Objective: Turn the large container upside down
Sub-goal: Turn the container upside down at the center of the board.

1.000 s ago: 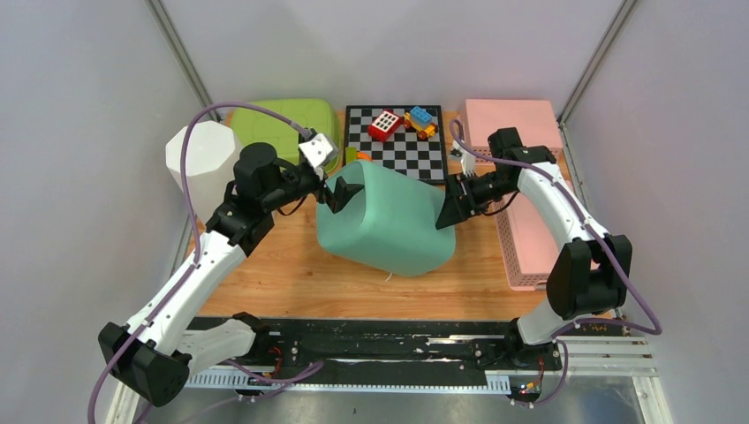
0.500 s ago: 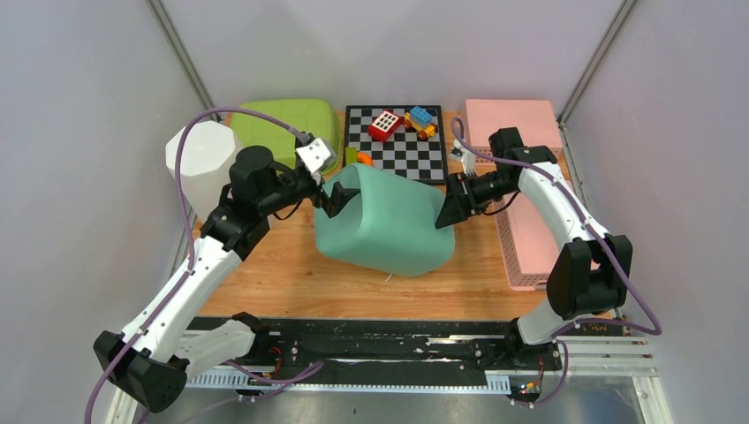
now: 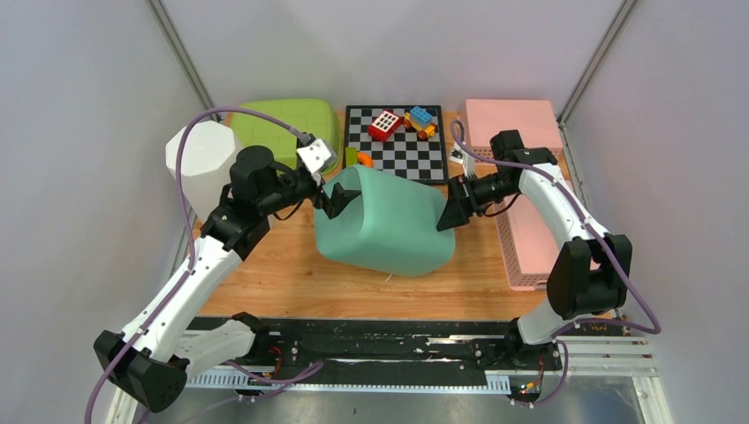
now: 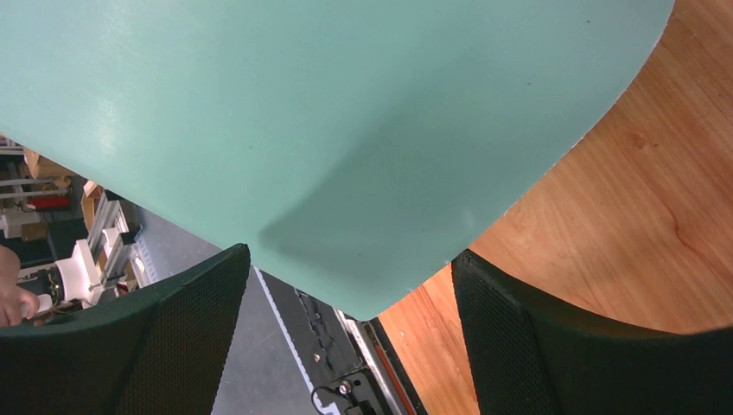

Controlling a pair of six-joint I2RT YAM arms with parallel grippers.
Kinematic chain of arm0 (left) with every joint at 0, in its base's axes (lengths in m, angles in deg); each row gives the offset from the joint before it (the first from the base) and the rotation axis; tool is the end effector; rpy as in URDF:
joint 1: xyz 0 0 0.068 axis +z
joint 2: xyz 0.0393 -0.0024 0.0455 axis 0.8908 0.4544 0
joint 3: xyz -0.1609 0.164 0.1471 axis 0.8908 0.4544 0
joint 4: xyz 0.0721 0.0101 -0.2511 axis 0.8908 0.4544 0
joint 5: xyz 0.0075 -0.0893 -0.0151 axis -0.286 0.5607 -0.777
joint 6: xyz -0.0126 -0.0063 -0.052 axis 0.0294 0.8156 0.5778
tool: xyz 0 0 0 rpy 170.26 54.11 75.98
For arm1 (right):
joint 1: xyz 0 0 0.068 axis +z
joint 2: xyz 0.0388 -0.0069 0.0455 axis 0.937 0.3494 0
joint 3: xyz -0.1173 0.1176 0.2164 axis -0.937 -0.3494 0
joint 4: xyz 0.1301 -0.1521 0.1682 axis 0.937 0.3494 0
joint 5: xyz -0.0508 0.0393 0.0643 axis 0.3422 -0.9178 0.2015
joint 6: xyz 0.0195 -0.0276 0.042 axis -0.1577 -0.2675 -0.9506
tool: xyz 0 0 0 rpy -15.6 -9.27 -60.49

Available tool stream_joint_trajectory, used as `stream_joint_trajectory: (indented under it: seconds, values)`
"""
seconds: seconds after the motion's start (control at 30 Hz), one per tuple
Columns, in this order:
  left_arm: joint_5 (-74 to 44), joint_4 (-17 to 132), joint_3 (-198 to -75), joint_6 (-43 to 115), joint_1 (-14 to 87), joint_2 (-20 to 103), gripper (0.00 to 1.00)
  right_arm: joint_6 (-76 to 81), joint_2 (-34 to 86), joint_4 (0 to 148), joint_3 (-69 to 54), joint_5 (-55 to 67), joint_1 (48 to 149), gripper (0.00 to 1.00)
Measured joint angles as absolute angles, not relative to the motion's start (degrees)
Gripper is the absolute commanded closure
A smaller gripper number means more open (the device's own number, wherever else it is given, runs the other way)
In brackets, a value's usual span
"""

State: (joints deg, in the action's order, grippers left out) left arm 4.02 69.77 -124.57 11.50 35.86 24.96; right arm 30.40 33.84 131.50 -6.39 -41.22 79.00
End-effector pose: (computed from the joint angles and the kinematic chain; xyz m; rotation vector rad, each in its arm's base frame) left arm 0.1983 -0.1199 0.3879 0.9249 1.4842 -0.5897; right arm 0.2904 0.0780 0.2958 -0.8608 2.2958 1.2253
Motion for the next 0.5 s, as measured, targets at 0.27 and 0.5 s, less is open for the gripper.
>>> stream_joint_trajectory:
  seconds: [0.27,0.5]
  values:
    - [5.4,69.1,-124.9,12.4,35.9,26.1,0.0,32.9,34.2,131.4,-7.5,-41.8,78.8,0.12]
    - [6.4,67.4,-124.9,13.7,35.9,27.2,0.0,34.2,34.3,131.4,-8.1,-41.8,78.6,0.12]
